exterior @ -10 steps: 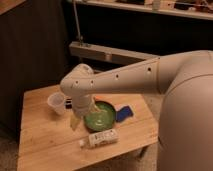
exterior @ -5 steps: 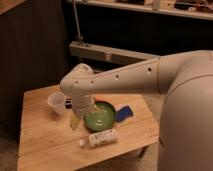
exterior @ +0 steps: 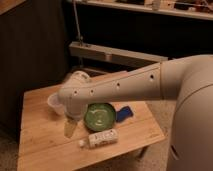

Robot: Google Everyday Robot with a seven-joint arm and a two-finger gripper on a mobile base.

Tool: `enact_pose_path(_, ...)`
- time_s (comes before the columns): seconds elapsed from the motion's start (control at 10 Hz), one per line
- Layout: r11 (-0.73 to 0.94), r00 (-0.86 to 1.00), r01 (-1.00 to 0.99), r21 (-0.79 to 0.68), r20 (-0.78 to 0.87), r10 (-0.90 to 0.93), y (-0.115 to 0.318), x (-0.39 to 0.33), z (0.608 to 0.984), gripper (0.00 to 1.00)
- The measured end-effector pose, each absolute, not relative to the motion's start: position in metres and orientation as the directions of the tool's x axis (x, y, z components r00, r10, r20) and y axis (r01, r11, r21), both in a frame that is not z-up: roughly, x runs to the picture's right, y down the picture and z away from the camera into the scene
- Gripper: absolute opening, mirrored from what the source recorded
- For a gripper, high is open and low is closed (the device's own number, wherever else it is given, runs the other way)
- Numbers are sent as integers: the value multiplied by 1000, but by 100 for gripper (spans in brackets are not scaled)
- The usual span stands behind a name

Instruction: Stand the bottle upright

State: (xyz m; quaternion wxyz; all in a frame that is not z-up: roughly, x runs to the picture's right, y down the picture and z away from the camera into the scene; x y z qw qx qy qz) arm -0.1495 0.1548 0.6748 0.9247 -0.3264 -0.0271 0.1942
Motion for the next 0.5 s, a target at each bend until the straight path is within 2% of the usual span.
enact_pose_path(0.2, 742, 948, -251, -622, -4, 317, 160, -158, 673, 80)
enact_pose_path(0.5, 760, 967, -203, -618, -5, 255, 158, -166, 671, 80)
